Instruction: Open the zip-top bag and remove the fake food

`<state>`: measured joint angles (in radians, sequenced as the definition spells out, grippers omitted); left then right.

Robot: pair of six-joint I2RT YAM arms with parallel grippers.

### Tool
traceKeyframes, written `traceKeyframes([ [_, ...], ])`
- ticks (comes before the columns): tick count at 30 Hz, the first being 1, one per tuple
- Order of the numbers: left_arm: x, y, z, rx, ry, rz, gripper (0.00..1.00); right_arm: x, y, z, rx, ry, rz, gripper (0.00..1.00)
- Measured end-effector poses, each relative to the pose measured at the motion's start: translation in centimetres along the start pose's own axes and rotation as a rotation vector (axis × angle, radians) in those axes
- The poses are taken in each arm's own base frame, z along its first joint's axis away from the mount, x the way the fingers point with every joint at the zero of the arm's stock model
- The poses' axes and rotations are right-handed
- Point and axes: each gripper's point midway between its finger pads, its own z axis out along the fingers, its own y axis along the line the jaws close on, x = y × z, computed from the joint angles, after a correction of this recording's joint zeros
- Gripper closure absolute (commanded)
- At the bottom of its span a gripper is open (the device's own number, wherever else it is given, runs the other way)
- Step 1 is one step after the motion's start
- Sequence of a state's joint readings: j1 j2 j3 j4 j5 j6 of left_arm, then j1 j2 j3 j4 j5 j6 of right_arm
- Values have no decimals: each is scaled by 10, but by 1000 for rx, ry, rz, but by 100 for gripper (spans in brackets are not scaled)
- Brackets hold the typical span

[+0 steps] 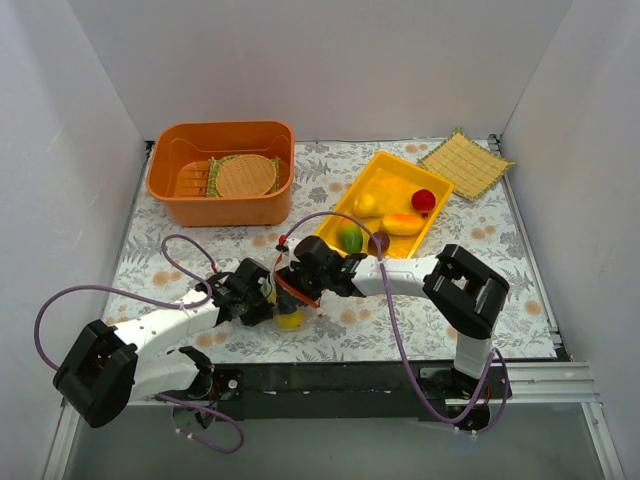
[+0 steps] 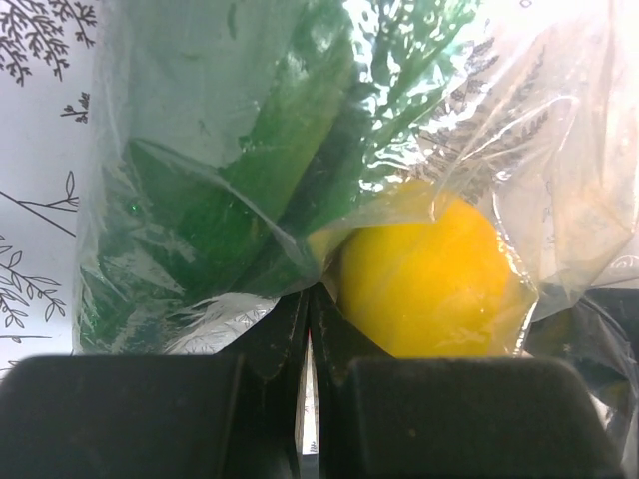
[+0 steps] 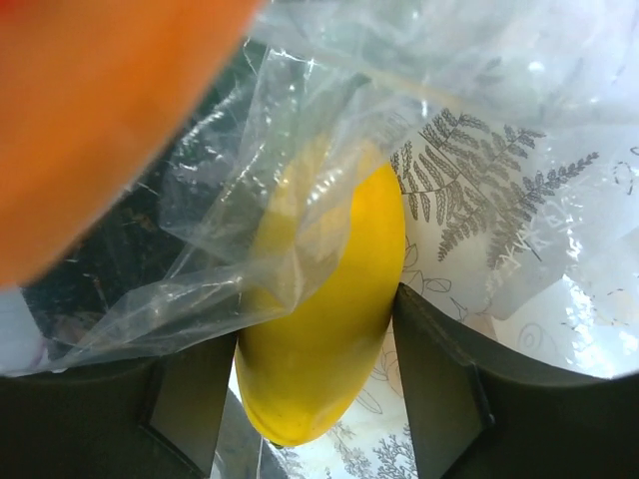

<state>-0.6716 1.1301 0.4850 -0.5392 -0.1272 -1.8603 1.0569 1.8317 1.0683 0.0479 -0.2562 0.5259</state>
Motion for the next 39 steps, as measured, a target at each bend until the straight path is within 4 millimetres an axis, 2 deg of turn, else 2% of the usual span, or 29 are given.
traceKeyframes([
  [2, 0, 0, 0, 0, -2, -8, 100, 0, 0, 0, 2, 0, -1, 58],
  [3, 0, 0, 0, 0, -4, -14, 100, 0, 0, 0, 3, -1, -2, 72],
  [5, -1, 1, 0, -3, -5, -27, 100, 1, -1, -2, 11, 1, -6, 79],
  [10, -4, 3, 1, -24, -28, -84, 100, 3, -4, -19, 41, 25, -20, 82],
  [16, -10, 5, 2, -65, -55, -124, 100, -11, -17, -50, 72, 11, -32, 82],
  [20, -11, 5, 2, -76, -59, -131, 100, -10, -25, -63, 100, 31, -38, 82],
  [24, -11, 5, 2, -77, -62, -134, 100, -6, -25, -81, 129, 57, -54, 83],
  [30, -12, 4, 4, -78, -64, -135, 100, -17, -25, -112, 180, 23, -87, 84],
  [39, -16, -1, 6, -74, -76, -136, 100, -28, -46, -151, 266, -28, -60, 83],
])
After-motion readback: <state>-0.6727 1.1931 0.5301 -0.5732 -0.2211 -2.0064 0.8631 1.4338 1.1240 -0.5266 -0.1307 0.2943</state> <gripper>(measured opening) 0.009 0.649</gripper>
